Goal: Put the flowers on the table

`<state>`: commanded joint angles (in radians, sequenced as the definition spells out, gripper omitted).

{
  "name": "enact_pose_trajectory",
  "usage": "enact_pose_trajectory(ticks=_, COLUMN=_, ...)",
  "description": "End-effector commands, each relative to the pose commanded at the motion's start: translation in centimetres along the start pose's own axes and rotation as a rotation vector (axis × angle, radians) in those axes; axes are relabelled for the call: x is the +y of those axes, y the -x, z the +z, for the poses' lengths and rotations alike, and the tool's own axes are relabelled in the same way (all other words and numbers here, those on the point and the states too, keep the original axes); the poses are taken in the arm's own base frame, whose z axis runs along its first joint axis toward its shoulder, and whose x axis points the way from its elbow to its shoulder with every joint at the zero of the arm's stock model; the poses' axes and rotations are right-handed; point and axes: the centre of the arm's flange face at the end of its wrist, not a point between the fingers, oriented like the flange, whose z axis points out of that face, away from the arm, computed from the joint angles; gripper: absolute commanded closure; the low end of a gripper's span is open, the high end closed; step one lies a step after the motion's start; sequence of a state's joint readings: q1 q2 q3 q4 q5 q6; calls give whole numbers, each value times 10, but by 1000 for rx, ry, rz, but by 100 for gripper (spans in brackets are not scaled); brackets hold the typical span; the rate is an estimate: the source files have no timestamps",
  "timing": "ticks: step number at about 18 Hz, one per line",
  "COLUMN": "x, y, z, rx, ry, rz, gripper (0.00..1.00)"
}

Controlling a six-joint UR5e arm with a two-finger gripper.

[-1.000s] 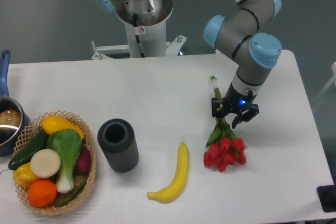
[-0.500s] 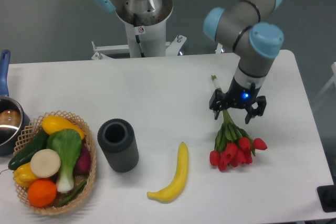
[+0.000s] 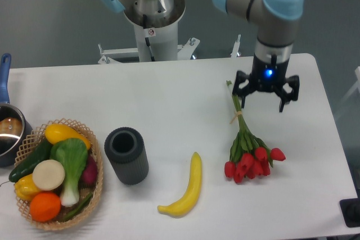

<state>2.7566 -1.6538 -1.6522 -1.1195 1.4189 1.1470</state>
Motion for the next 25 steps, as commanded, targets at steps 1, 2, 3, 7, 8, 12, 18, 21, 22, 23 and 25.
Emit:
enact_pose_trajectory(ticks=1, x=-1, y=-2, z=-14, rx=-4, ry=-2, rz=42, gripper=0)
enact_pose_trajectory(ticks=2, x=-3, y=-5, z=-25, rx=-5, ry=-3, rz=91, gripper=0)
enact_pose_trajectory(ticks=3, x=-5, y=-10, z=-37, rx=-6, ry=-4, rz=148, gripper=0)
enact_pose_trajectory(ticks=7, x=-22, y=-27, z=-80, rx=-19, ry=-16, rz=376, gripper=0)
enact_pose_trajectory(ticks=8, x=-33, y=-31, z=-87, rx=-23, ry=-24, rz=409, gripper=0)
enact_pose_trajectory(ticks=12, x=-61, y=-54, z=-93, rx=-14, ry=-67, rz=472, gripper=0)
enact_pose_trajectory(ticks=18, x=-65, y=-55, z=-86, rx=0, ry=-78, rz=476, gripper=0)
enact_pose_trajectory(ticks=21, x=-63, y=-56, z=-83, rx=7, ry=-75, rz=474, gripper=0)
enact_pose_trajectory(ticks=22, x=-63, y=-56, z=-85, rx=3, ry=-76, rz=473, gripper=0)
enact_pose_trajectory(ticks=23, x=-62, y=-56, z=-86, rx=1, ry=-75, rz=470, gripper=0)
enact_pose_trajectory(ticks=25, x=-63, y=-57, z=-86, rx=1, ry=-77, rz=467, gripper=0)
